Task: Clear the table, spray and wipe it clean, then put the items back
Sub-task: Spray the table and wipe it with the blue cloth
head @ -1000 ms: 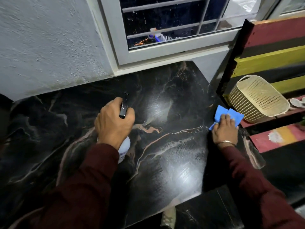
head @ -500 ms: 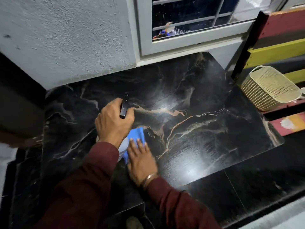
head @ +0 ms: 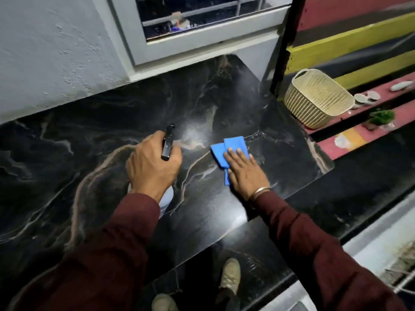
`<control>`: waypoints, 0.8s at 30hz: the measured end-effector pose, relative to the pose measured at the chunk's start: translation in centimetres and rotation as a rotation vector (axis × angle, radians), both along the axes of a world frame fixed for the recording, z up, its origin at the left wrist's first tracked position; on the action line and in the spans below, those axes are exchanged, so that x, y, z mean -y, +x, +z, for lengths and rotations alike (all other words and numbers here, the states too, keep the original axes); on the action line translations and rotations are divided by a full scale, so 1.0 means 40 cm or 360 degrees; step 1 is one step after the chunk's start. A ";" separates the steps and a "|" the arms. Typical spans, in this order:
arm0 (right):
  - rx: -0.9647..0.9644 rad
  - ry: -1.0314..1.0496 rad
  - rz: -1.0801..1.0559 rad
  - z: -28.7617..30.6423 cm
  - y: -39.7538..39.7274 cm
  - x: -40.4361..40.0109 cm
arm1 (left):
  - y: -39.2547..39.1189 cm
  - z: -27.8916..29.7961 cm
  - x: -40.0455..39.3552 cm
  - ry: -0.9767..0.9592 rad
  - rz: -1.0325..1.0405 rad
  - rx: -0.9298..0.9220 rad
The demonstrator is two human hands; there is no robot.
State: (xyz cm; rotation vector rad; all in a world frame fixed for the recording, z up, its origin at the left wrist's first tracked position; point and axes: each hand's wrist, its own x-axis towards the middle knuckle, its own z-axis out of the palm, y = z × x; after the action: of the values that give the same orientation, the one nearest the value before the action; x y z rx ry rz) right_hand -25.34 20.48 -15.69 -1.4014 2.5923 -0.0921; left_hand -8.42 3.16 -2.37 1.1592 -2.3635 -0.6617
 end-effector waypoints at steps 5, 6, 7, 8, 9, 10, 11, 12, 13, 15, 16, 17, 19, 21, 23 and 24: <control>-0.0016 -0.0044 -0.0495 -0.002 -0.271 -0.147 | -0.133 -0.007 -0.094 -0.0036 -0.0112 0.0057; -0.0031 -0.0042 -0.0588 -0.003 -0.310 -0.181 | -0.162 -0.004 -0.115 -0.0043 -0.0125 0.0069; -0.0042 -0.0045 -0.0664 -0.004 -0.333 -0.206 | -0.179 0.000 -0.129 -0.0037 -0.0135 0.0075; -0.0045 -0.0058 -0.0738 -0.005 -0.343 -0.227 | -0.192 0.002 -0.140 -0.0040 -0.0143 0.0070; -0.0051 -0.0067 -0.0817 -0.007 -0.346 -0.245 | -0.204 0.005 -0.150 -0.0037 -0.0152 0.0060; -0.0056 -0.0069 -0.0906 -0.008 -0.341 -0.263 | -0.216 0.010 -0.161 -0.0039 -0.0166 0.0048; -0.0057 -0.0069 -0.0990 -0.011 -0.324 -0.274 | -0.222 0.016 -0.169 -0.0039 -0.0179 0.0046; -0.0056 -0.0070 -0.1070 -0.011 -0.299 -0.281 | -0.223 0.023 -0.173 -0.0043 -0.0185 0.0040; -0.0051 -0.0081 -0.1141 -0.012 -0.269 -0.284 | -0.221 0.030 -0.176 -0.0043 -0.0189 0.0031; -0.0012 -0.0124 -0.1250 -0.006 -0.196 -0.279 | -0.208 0.041 -0.177 -0.0046 -0.0192 0.0010; 0.0016 -0.0145 -0.1265 -0.004 -0.157 -0.271 | -0.199 0.045 -0.174 -0.0048 -0.0185 0.0002; 0.0030 -0.0154 -0.1248 0.000 -0.113 -0.259 | -0.185 0.049 -0.167 -0.0043 -0.0176 -0.0002; 0.0039 -0.0133 -0.1159 -0.003 -0.026 -0.232 | -0.156 0.052 -0.151 -0.0046 -0.0168 -0.0012; 0.0038 -0.0098 -0.1027 -0.005 0.066 -0.197 | -0.111 0.053 -0.124 -0.0051 -0.0147 -0.0010; 0.0029 -0.0069 -0.0868 -0.006 0.166 -0.157 | -0.055 0.049 -0.093 -0.0049 -0.0110 -0.0010; 0.0024 -0.0063 -0.0783 -0.008 0.212 -0.141 | -0.030 0.043 -0.081 -0.0047 -0.0090 -0.0014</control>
State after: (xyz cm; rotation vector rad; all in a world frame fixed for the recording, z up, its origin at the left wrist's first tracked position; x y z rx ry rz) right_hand -16.86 26.13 -16.02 -0.7386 2.8730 -0.2224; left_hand -9.62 6.38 -0.67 1.0781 -2.3984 -0.6475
